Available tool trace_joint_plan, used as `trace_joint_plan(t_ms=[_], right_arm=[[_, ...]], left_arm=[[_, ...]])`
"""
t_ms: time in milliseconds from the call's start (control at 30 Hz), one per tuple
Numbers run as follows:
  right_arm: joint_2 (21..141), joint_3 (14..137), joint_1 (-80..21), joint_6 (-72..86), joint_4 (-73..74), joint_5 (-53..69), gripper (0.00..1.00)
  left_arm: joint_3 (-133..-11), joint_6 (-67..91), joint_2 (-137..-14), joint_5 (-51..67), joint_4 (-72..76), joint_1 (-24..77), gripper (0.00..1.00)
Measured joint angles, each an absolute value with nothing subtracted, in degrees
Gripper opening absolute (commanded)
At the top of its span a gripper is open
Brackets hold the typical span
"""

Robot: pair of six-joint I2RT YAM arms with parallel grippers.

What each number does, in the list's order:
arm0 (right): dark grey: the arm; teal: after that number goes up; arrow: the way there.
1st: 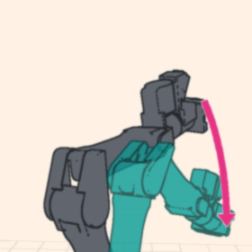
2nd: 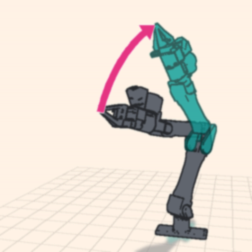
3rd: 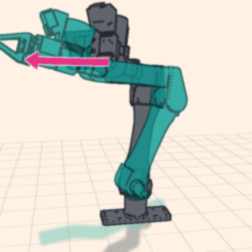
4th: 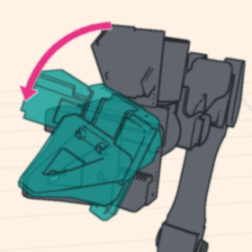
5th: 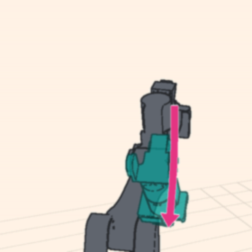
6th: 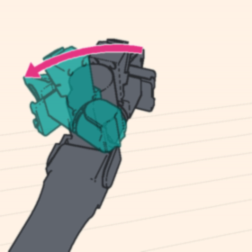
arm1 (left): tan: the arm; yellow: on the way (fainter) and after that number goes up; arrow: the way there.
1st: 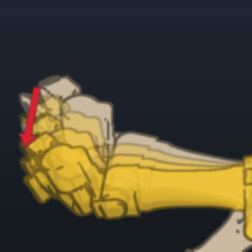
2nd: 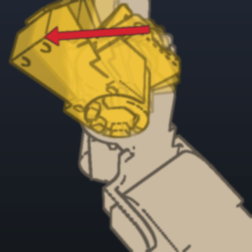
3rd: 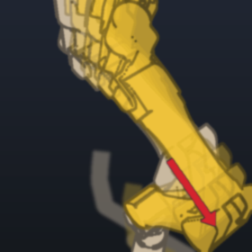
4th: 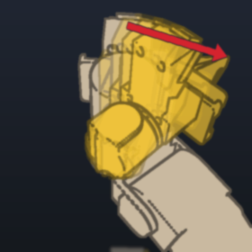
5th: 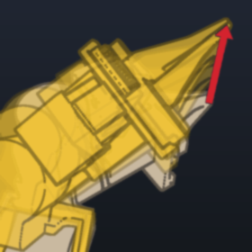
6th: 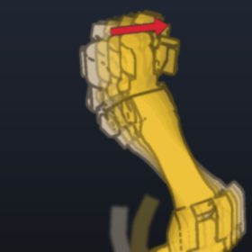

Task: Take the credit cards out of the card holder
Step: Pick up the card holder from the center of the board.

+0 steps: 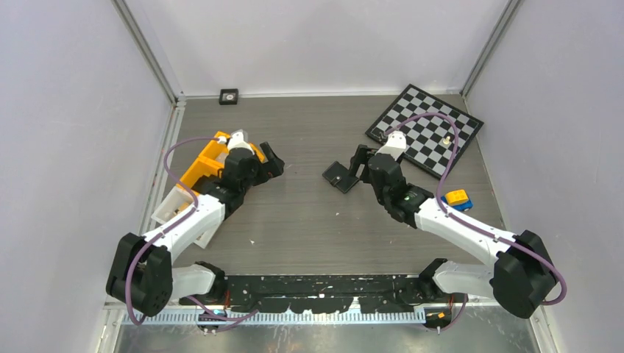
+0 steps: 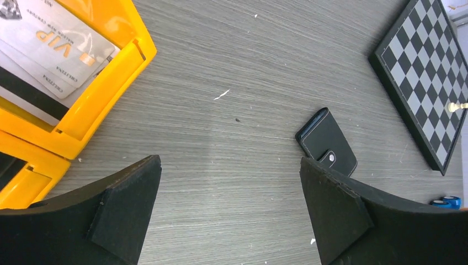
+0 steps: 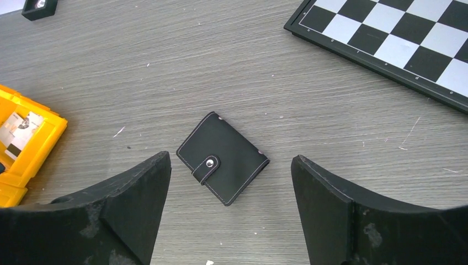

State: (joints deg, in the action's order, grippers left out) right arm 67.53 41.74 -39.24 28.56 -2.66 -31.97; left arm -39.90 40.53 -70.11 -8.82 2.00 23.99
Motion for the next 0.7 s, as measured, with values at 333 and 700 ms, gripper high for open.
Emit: trace_joint_plan(t_ms=[333, 700], right_arm=[[70.81, 42.17, -39.24, 28.34, -1.02, -28.80, 1.00], [82.81, 49.32, -38.04, 28.97, 6.15, -26.30, 0.81]], left_arm=[[-34.09, 45.65, -65.78, -7.49, 5.45, 21.04, 1.00], [-42.00, 40.80, -73.52, -9.08, 4.12, 33.10, 1.00]])
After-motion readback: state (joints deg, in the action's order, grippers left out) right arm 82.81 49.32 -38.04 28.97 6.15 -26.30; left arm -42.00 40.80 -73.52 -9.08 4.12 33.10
